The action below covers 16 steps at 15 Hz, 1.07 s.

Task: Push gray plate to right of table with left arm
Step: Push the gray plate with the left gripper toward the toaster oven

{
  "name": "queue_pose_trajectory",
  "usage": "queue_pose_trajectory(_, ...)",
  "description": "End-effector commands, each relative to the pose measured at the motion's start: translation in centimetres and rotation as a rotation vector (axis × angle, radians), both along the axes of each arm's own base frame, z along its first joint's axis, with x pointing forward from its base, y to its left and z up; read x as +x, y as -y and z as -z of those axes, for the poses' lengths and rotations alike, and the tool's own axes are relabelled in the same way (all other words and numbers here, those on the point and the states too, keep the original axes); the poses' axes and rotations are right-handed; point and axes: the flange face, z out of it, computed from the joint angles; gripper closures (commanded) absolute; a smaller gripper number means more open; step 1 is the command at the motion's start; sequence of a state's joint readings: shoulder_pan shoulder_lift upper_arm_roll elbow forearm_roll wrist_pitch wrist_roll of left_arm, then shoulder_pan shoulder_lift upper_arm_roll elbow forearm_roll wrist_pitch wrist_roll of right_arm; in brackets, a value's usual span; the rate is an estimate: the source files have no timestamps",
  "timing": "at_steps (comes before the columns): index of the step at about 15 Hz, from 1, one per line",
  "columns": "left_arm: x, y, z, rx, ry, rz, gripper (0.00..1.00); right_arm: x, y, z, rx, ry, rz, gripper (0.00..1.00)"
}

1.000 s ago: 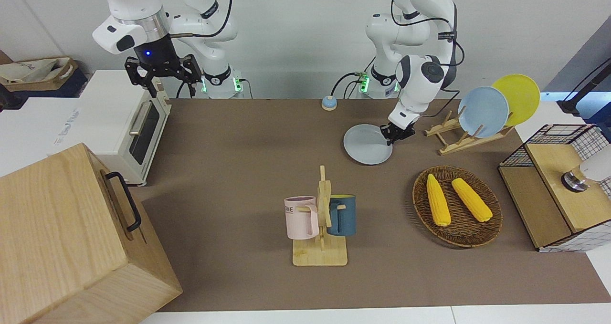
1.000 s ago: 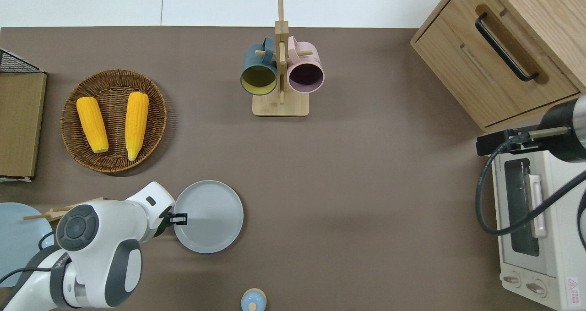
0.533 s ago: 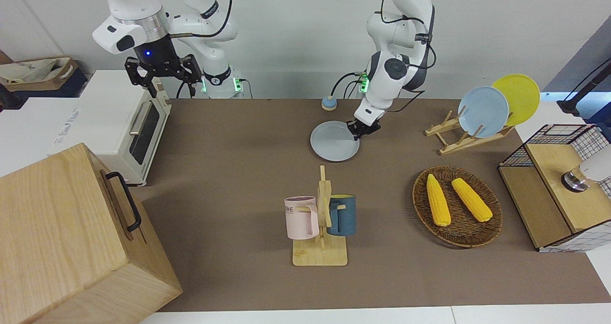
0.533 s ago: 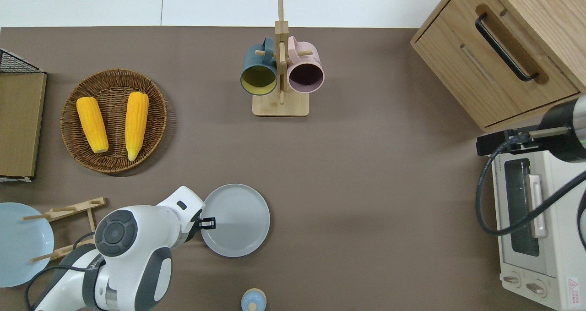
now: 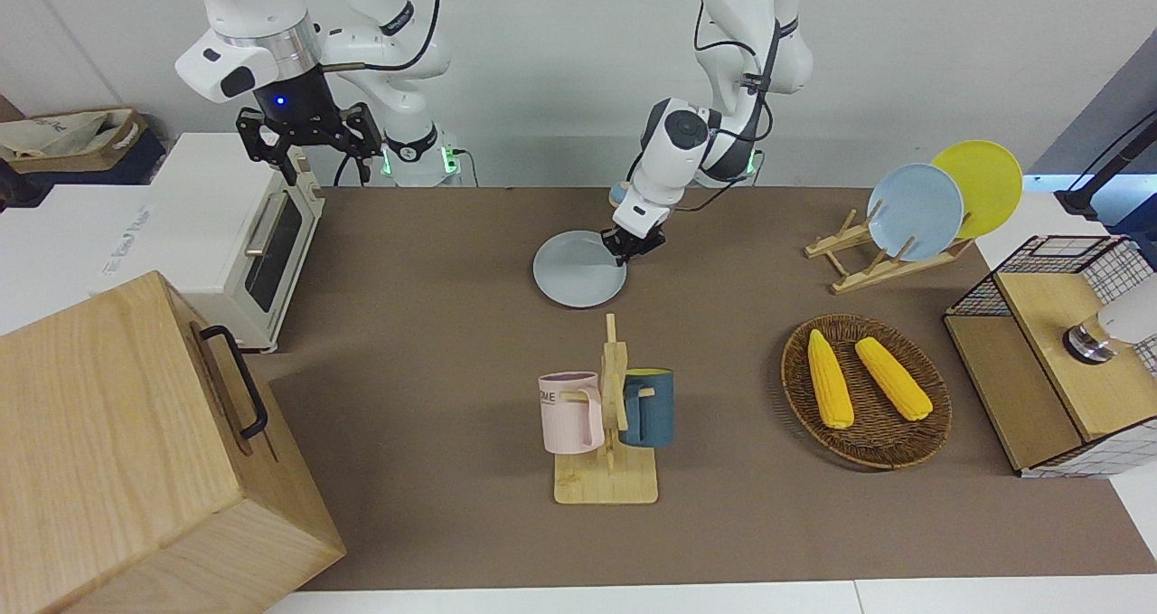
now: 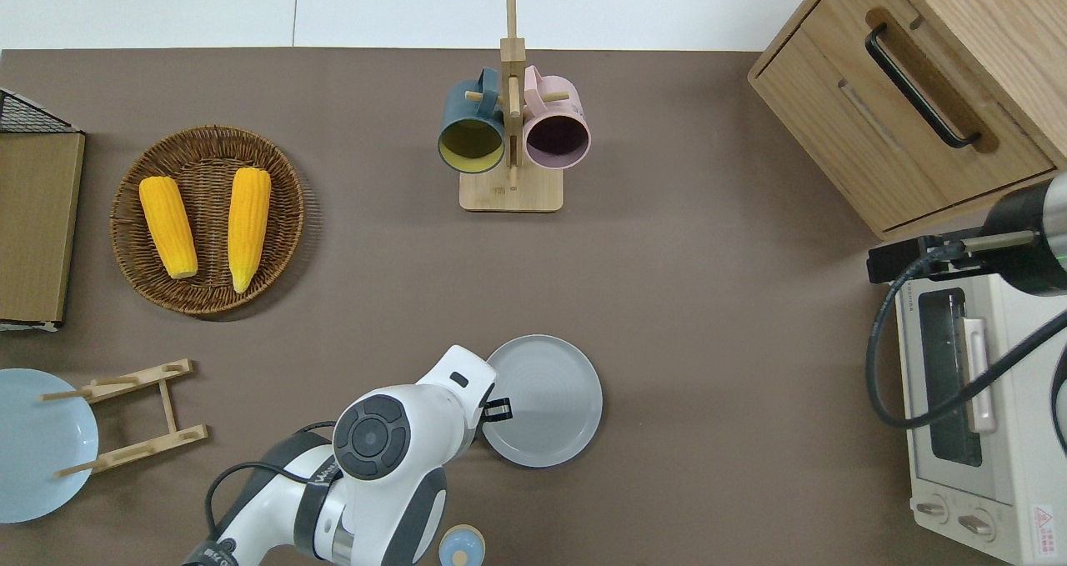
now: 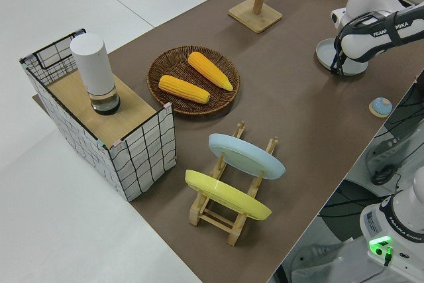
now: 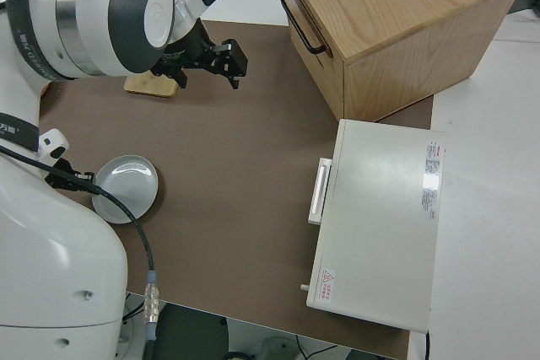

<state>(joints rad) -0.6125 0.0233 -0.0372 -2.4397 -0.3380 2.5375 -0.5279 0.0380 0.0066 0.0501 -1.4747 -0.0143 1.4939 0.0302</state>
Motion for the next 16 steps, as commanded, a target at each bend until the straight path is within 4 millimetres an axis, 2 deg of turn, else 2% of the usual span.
queue_pose_trajectory(1, 0.1, 3.2, 0.7, -0.021, 0.0, -0.053, 1.0, -0.3, 0.0, -0.3, 0.021, -0.007, 0.001, 0.017)
queue_pose_trajectory(5, 0.0, 6.3, 0.9, -0.032, -0.018, -0.084, 1.0, -0.3, 0.0, -0.3, 0.021, -0.005, 0.001, 0.017)
queue_pose_trajectory(13, -0.3, 9.6, 1.6, -0.053, -0.001, -0.119, 1.0, -0.3, 0.0, -0.3, 0.021, -0.005, 0.001, 0.017)
queue_pose_trajectory(16, -0.2, 10.2, 1.5, -0.058, 0.0, -0.126, 1.0, -0.3, 0.0, -0.3, 0.021, -0.005, 0.001, 0.017)
